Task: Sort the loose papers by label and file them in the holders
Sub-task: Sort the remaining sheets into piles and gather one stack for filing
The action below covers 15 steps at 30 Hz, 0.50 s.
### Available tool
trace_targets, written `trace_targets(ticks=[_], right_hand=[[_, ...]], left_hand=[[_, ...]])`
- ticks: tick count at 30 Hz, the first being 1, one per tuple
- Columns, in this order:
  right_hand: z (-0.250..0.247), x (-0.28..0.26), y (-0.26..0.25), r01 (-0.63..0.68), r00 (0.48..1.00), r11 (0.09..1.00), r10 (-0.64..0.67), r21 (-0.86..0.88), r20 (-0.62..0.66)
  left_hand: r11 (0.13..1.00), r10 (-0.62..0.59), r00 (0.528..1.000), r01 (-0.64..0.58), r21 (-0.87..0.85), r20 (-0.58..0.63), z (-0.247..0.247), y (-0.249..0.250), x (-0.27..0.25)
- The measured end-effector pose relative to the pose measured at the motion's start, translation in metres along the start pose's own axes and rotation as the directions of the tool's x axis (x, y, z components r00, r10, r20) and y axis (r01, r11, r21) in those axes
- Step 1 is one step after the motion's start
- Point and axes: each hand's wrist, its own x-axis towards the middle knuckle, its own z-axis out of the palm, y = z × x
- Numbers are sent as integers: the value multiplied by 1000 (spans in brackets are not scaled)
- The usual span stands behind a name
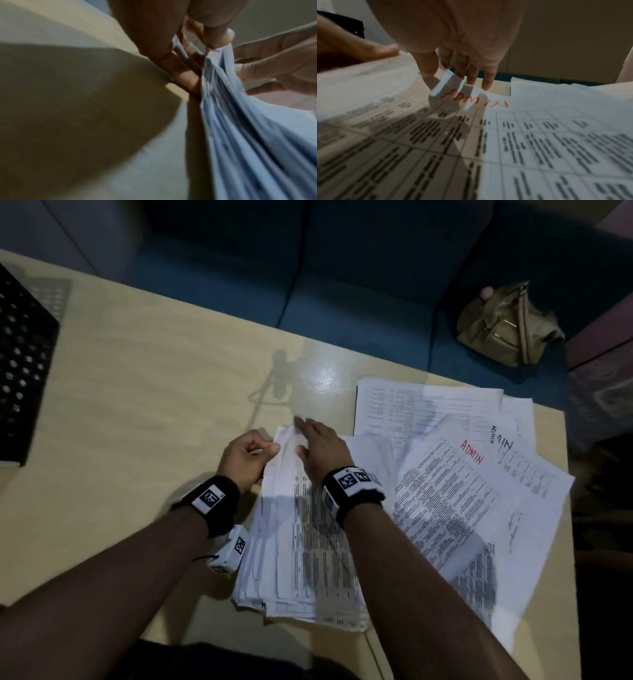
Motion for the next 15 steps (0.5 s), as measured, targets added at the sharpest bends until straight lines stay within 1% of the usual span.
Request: trace_targets(ticks=[2,4,6,8,10,11,12,13,14,15], right_hand=[[8,-5,1,30,999,999,-31,37,21],[13,-10,1,44,999,997,-45,64,15],[16,-12,2,27,1000,993,-26,114,-11],[17,-13,0,10,1000,976,-6,215,-22],[13,-15,-3,0,999,943,15,333,-43],[8,-19,-2,-12,996,927,46,375,-82],[5,-24,4,-39,985,913,105,405,-140],[0,-32,11,-92,955,897,202,433,-215],[-2,-40,24,-167,902,863,329,477,-279],[-3,-51,38,-254,831,805,465,536,-304]], left_hand=[[1000,17,1000,-17,-11,-10,0,0,4],[999,53,998,-53,3,-23,2,3,7],[998,68,997,-68,7,-30,7,6,7],[997,74,997,-74,-3,-33,13,7,5],[995,88,996,-87,-47,21,16,5,4],[994,95,993,-91,-56,74,17,5,2],[994,98,986,-92,-50,132,16,6,0],[995,95,980,-90,-33,177,15,6,-2],[996,84,977,-83,-13,198,15,8,-4],[997,68,978,-73,15,197,14,8,-5]])
